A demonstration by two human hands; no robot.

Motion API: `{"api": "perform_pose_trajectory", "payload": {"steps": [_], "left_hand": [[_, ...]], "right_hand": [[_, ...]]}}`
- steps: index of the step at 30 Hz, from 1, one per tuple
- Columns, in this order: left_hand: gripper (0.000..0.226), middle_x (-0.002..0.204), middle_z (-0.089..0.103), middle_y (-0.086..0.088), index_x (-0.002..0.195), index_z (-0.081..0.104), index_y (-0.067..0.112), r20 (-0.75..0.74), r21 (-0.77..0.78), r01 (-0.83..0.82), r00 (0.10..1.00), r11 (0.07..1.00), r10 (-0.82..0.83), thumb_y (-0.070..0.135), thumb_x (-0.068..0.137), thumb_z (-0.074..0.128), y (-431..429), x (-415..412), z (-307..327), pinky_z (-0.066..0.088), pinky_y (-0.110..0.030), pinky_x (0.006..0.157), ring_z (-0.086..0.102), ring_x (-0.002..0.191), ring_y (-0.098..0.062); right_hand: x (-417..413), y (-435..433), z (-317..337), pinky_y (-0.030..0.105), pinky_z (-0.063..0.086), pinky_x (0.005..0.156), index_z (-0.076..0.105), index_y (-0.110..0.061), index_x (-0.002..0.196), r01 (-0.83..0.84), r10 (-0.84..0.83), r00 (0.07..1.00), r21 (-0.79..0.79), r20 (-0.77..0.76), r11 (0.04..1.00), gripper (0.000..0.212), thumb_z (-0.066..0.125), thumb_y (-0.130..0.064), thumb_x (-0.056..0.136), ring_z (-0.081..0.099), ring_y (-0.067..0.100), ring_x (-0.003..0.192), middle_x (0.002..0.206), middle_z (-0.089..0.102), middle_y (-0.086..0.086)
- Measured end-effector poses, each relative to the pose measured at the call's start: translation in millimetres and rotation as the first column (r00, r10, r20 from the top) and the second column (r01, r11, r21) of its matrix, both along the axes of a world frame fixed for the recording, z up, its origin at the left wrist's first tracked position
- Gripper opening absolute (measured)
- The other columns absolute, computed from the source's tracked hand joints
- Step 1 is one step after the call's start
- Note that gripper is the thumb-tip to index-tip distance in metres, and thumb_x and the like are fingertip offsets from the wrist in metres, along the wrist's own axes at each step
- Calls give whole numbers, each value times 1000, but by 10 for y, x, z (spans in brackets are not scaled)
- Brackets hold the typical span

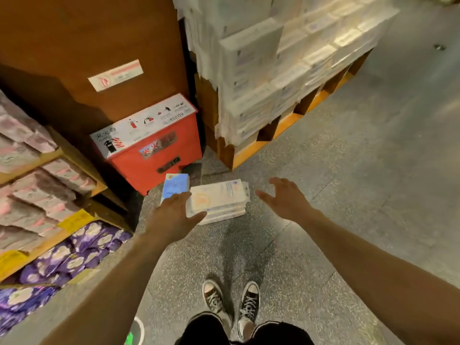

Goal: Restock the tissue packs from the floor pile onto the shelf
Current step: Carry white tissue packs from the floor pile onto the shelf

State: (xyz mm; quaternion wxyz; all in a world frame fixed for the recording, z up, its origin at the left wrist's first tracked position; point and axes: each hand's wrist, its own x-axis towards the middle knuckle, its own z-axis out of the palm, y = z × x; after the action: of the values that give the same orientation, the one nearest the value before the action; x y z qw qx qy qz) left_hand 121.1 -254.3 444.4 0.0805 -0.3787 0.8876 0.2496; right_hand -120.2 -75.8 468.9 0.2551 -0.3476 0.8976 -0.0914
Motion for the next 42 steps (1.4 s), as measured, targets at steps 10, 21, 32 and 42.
{"api": "perform_pose_trajectory", "payload": {"steps": [10, 21, 32, 42], "left_hand": [[82, 153, 40, -6, 148, 40, 19, 105, -25, 54, 993, 998, -51, 71, 85, 51, -1105, -852, -1956, 38, -43, 109, 36, 141, -28], [87, 152, 39, -12, 153, 27, 12, 70, 79, -246, 968, 966, 240, 61, 88, 58, -2060, -1721, -5229, 40, -45, 105, 39, 138, -33], [109, 145, 46, -21, 148, 23, 12, 134, 280, -655, 750, 701, 647, 80, 70, 59, -2447, -1870, -6838, 35, -44, 109, 45, 133, -38], [82, 116, 63, 0, 134, 43, 21, -22, 329, -696, 670, 638, 742, 61, 71, 78, -2278, -1843, -5918, 45, -33, 85, 62, 113, -27]], "right_hand": [[-816, -1104, -1899, 38, 40, 105, 43, -15, 147, -77, 75, 996, 53, 41, 996, 69, 47, -62, 97, 46, 27, 133, 146, 50, 8], [-1788, -2098, -5114, 36, 42, 103, 41, -15, 149, 73, -85, 987, 85, 139, 994, 75, 54, -63, 93, 50, 25, 131, 146, 51, 8], [-2050, -2547, -6861, 39, 61, 81, 72, -26, 110, 399, -344, 791, 0, 505, 917, 47, 75, -60, 78, 75, 13, 82, 98, 78, -7], [-1982, -2534, -5938, 48, 60, 82, 65, -26, 92, 497, -375, 763, -106, 526, 862, 22, 83, -33, 82, 73, 20, 79, 85, 75, -6]]}}
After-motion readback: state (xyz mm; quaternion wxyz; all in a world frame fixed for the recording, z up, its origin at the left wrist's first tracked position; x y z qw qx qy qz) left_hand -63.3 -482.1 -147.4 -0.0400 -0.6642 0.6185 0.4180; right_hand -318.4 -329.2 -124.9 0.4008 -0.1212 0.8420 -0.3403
